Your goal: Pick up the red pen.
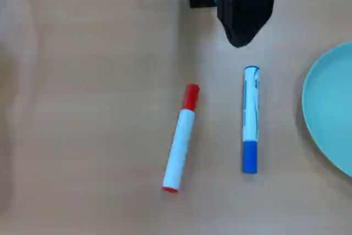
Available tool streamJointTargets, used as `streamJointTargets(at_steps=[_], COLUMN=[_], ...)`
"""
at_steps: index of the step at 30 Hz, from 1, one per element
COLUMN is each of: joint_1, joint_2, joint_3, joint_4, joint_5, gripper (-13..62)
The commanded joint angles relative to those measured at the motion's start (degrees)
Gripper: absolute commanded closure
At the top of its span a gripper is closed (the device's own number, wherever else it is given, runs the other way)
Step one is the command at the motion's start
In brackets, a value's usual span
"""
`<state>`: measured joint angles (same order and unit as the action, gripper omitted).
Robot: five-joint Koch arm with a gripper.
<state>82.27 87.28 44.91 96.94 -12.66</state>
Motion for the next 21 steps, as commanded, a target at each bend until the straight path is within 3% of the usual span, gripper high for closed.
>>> streamJointTargets(at_steps=[1,21], joint_1=[0.4,0.4], joint_2=[1.9,2.2], joint_3=[3.3,1.5], joint_4=[-2.0,-4.5], joint_5=[-0.1,-0.6], gripper=[57.4,57.3])
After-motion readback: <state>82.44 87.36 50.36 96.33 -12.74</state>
